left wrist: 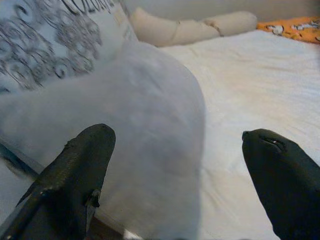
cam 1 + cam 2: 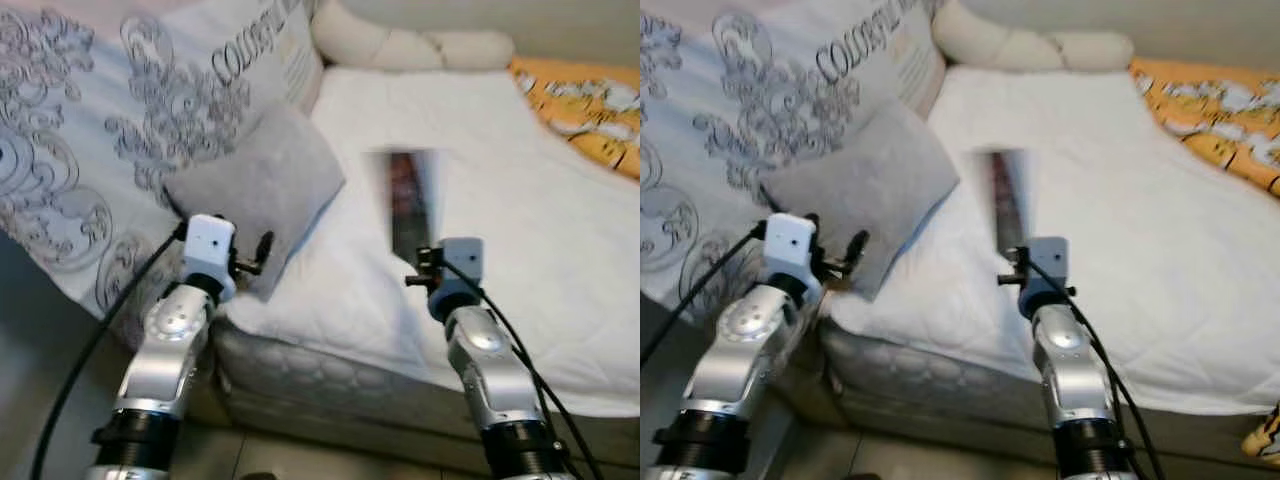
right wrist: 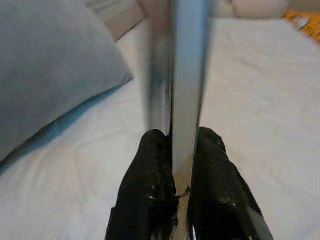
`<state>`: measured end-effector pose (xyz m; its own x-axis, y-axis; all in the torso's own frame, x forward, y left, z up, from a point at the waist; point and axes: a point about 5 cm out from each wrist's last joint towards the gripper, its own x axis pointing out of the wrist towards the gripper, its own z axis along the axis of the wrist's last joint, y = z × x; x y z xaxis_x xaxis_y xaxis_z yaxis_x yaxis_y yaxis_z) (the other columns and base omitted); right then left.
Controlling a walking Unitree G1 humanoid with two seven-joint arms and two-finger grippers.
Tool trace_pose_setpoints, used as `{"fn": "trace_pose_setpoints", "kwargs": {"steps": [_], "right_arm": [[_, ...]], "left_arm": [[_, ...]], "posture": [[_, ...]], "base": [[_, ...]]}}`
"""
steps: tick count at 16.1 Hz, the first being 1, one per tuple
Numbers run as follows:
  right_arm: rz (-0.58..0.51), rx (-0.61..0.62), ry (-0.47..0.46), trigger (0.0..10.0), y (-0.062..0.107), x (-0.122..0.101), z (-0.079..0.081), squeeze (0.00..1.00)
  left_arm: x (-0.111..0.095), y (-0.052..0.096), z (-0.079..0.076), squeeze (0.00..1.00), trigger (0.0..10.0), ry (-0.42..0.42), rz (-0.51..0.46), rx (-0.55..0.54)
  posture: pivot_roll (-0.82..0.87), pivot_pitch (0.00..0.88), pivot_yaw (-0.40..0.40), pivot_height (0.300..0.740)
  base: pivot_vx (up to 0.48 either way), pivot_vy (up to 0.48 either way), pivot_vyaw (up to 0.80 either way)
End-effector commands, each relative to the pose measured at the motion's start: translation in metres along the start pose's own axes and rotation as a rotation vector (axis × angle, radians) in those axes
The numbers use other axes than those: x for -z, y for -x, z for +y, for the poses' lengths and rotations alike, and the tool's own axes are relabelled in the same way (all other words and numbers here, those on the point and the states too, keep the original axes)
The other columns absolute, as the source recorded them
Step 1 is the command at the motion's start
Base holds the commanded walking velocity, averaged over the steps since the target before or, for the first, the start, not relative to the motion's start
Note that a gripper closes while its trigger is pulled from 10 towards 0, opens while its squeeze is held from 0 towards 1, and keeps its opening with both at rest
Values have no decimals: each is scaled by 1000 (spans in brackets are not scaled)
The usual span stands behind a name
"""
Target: Clean up the room
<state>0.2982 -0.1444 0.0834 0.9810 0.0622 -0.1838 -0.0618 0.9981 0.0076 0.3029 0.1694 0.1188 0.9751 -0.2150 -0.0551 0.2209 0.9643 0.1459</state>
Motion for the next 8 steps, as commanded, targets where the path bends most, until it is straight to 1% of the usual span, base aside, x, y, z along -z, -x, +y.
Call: {"fn": "trace_pose_setpoints", "kwargs": {"steps": [1,8], "right_arm": [[-47,-18,4,10000,-1,-10,6,0],[-49,-8,3,10000,-3,-12,5,0]], "left_arm": [[-2,0,4,0,10000,-6,-8,-7],[-3,0,6,0,10000,-9,-6,-11]], "posture": [[38,0,21,740],[40,0,24,740]], "base": [[319,0,0],[321,0,0]]}}
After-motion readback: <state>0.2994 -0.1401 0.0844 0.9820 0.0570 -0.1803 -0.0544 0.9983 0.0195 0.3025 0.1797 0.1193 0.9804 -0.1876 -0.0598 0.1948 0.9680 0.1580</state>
